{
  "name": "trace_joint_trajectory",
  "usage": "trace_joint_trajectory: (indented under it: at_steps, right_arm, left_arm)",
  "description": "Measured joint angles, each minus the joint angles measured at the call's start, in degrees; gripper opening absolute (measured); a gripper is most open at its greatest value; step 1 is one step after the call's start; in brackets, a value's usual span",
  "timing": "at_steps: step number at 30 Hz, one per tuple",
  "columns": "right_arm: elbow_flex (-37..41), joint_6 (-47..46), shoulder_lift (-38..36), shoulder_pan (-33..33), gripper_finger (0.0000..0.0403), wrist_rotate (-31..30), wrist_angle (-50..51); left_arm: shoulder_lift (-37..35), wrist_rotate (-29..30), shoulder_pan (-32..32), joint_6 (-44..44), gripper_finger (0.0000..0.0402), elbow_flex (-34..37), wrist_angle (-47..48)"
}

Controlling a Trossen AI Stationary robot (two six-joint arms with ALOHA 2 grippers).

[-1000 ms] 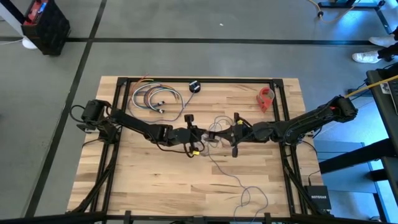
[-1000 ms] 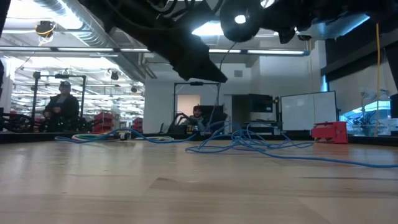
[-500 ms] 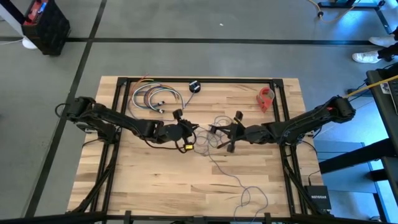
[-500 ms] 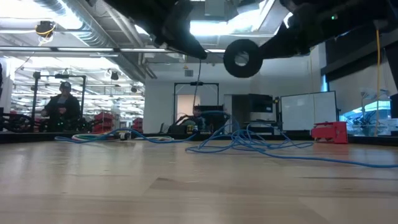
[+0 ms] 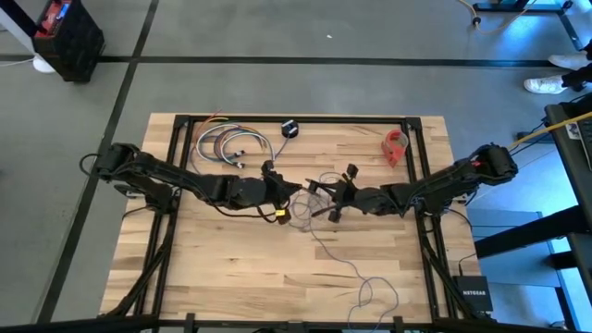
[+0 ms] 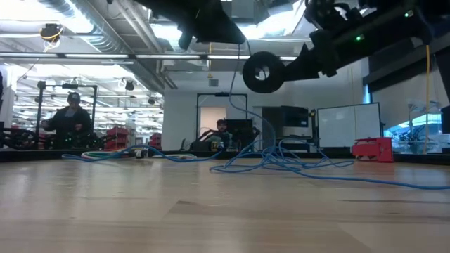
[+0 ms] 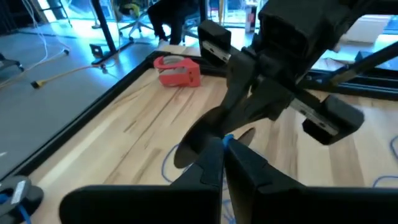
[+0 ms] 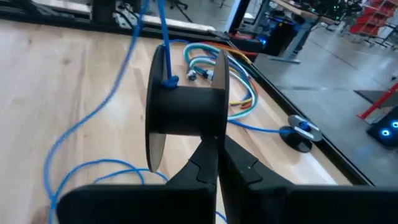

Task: Coil cords
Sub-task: Coil the blue wire onto the black spool

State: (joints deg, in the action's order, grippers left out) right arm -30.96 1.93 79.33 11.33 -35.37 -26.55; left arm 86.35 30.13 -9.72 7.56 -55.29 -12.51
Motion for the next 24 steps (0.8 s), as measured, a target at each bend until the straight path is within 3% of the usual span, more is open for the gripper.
trace_joint_trajectory:
  at_steps: [6,15,24]
  right_arm:
    - [-1.18,0.07,0.17,-1.68,0.0003,3.48,0.66]
    - [-2.8,0.06,0.09,-2.46,0.0003,4.36,1.69]
    - [-2.8,1.22,0.09,-2.82,0.0002,4.78,0.66]
  left_arm:
    - [2.93,-0.35,0.42,1.46,0.0006,-0.07,-3.25]
    - [6.17,-0.7,0.24,-0.99,0.0007,-0.11,-13.33]
    - [8.78,-2.8,-0.06,-3.35,0.0013,-0.11,-15.87]
